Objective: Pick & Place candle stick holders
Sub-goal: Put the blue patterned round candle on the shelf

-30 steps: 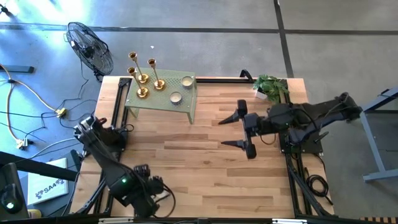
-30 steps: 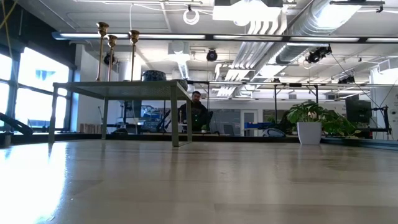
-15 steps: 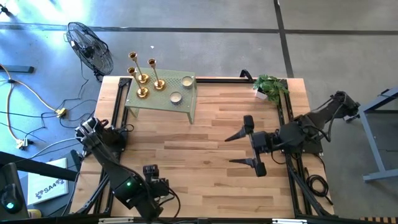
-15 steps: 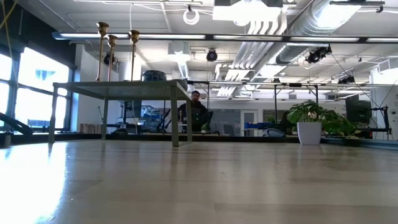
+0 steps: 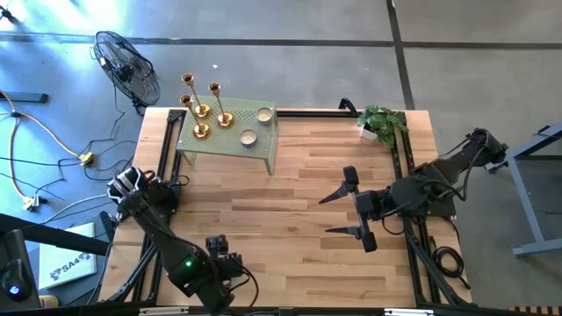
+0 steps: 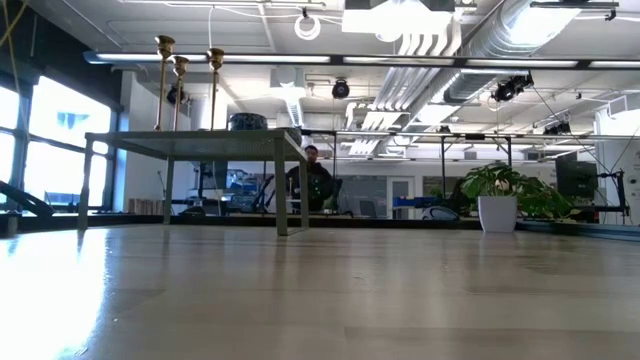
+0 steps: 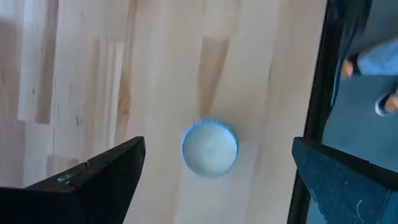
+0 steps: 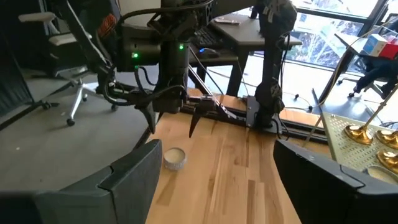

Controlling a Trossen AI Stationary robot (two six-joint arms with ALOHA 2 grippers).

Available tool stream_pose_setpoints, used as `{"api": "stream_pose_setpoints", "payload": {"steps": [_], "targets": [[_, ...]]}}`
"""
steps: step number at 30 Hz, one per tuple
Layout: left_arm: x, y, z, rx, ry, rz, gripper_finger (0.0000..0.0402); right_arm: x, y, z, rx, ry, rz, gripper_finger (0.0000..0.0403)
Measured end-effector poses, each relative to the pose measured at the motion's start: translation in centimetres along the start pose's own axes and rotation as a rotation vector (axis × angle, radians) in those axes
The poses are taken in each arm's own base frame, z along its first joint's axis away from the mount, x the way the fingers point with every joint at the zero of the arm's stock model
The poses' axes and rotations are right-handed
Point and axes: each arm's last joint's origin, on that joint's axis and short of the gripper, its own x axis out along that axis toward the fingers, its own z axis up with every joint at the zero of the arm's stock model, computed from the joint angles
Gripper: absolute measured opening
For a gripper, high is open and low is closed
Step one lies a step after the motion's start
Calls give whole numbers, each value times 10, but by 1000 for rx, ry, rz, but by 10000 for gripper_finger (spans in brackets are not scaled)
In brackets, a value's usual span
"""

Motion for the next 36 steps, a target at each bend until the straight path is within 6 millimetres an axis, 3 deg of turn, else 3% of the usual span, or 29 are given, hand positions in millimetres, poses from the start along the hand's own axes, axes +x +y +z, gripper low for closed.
{"api": "stream_pose_setpoints", "payload": {"steps": [9, 19, 36], "targets": [[12, 3, -8, 40, 53, 26, 398, 0, 0, -1, -9, 9, 1, 303], [41, 6, -25, 10, 182, -5, 398, 0, 0, -2, -12, 24, 6, 303], [66, 3, -30, 73, 121, -85, 398, 0, 1, -3, -11, 36, 19, 303]]}}
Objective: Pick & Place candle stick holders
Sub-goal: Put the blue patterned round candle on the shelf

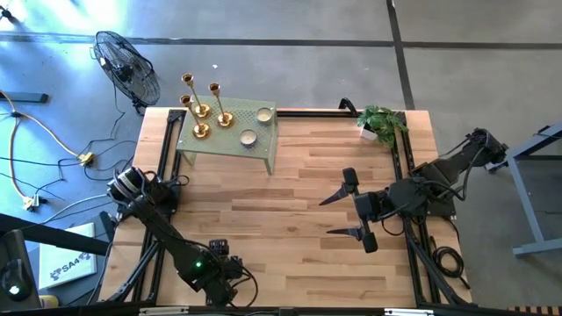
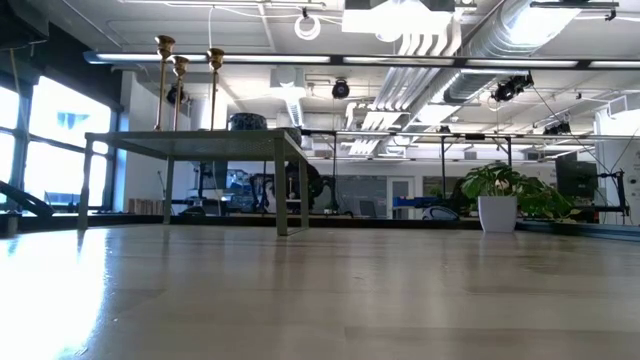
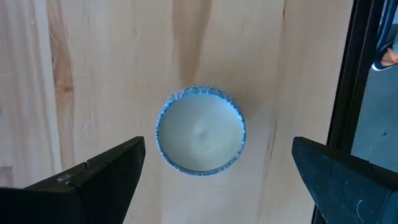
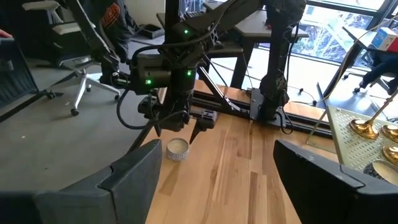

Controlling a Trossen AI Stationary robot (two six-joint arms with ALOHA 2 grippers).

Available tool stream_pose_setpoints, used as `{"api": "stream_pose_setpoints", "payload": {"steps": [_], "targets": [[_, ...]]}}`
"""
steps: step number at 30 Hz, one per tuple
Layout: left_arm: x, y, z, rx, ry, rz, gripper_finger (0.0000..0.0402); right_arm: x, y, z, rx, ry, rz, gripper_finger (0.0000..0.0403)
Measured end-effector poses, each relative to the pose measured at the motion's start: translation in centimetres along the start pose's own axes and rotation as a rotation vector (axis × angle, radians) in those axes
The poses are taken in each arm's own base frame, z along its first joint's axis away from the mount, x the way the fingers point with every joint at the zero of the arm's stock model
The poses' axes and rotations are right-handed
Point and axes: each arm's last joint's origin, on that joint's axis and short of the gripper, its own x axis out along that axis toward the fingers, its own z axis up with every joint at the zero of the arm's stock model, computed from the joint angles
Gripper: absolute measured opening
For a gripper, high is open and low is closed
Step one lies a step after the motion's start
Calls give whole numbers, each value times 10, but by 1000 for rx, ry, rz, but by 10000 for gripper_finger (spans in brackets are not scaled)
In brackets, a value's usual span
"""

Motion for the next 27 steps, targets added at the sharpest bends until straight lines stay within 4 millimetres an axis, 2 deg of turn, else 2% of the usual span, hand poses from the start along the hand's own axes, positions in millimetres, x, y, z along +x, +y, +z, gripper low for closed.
{"api": "stream_pose_setpoints", "payload": {"steps": [18, 27], "targets": [[2, 0, 2, 26, -39, 33, 398, 0, 1, 0, 3, 0, 27, 303], [22, -6, 2, 37, 21, 11, 398, 0, 1, 0, 2, 3, 27, 303]]}}
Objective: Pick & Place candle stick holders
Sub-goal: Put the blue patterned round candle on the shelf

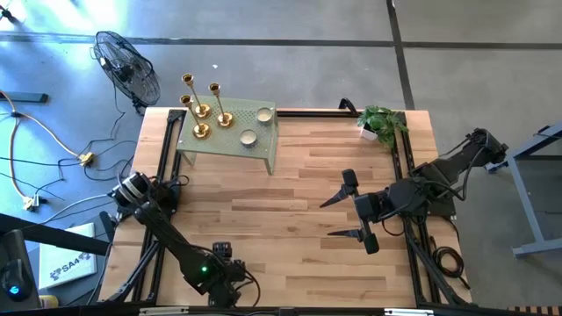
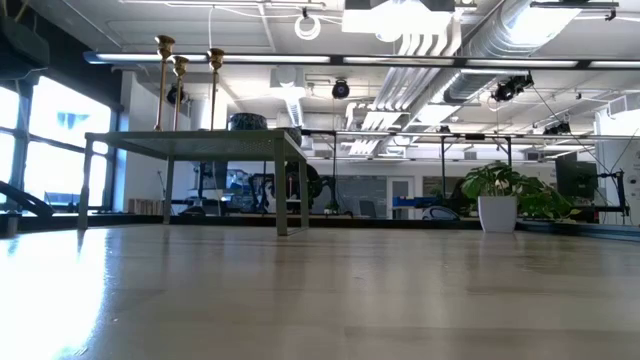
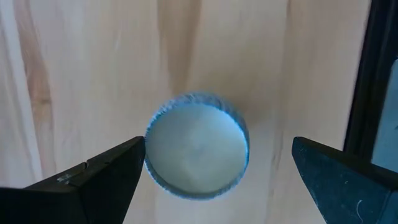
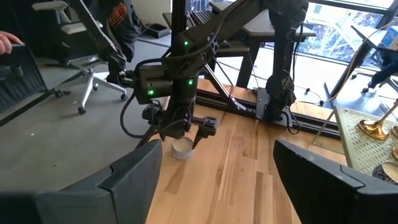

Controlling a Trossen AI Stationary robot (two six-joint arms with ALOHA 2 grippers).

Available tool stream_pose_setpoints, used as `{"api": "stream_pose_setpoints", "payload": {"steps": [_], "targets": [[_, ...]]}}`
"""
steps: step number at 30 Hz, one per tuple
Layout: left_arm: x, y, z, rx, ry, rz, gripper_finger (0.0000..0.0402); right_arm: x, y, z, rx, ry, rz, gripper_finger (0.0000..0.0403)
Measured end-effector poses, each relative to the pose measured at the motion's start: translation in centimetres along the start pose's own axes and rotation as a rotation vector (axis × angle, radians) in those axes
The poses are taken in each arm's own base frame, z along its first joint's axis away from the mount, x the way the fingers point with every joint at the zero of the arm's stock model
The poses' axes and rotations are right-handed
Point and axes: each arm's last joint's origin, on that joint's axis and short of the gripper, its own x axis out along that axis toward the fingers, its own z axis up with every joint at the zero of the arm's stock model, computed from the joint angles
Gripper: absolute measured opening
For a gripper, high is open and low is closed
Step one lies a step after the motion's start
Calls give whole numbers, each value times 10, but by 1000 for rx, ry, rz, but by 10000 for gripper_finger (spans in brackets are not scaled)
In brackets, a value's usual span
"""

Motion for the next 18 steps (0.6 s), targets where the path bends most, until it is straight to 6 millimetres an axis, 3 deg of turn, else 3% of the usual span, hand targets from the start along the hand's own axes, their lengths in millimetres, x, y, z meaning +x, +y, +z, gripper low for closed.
{"api": "stream_pose_setpoints", "payload": {"steps": [18], "targets": [[2, 0, 1, 55, -25, 24, 398, 0, 0, 0, 1, 0, 0, 303]]}}
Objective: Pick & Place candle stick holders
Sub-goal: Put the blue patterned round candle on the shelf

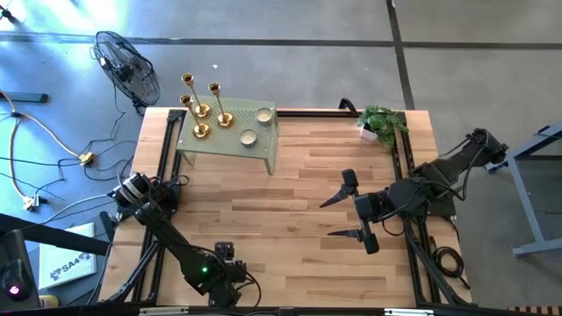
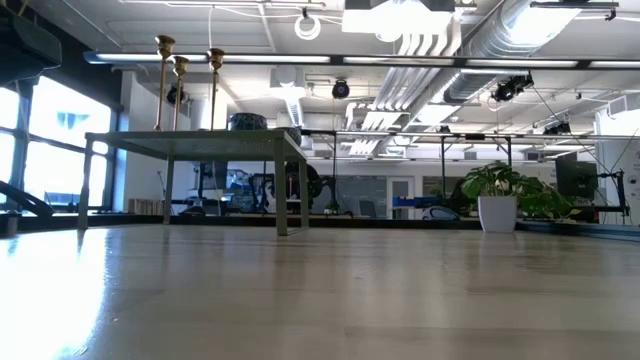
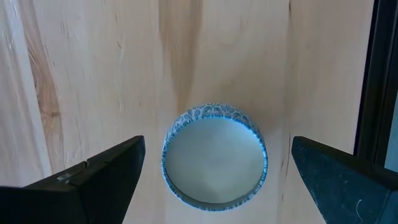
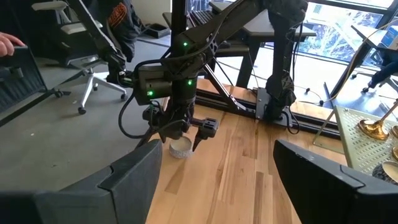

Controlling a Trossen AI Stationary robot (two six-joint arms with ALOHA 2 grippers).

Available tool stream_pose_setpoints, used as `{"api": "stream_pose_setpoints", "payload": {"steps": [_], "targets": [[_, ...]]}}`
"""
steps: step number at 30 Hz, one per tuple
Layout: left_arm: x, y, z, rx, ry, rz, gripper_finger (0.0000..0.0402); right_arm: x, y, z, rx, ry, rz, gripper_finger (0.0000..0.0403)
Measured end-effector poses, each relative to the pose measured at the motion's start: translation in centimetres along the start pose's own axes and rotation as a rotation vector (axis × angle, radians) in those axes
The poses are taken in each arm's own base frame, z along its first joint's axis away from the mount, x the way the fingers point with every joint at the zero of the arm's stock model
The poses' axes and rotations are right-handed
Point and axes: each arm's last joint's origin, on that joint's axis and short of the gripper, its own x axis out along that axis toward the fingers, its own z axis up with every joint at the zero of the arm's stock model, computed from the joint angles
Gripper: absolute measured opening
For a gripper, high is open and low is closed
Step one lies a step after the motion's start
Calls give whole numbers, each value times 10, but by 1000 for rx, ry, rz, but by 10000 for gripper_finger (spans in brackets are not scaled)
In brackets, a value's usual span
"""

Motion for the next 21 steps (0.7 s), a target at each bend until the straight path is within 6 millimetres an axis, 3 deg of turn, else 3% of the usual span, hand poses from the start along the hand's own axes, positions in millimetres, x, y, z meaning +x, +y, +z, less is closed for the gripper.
{"api": "stream_pose_setpoints", "payload": {"steps": [21], "targets": [[17, 3, -10, 15, 52, -48, 398, 6, 1, -2, 12, 14, -3, 303]]}}
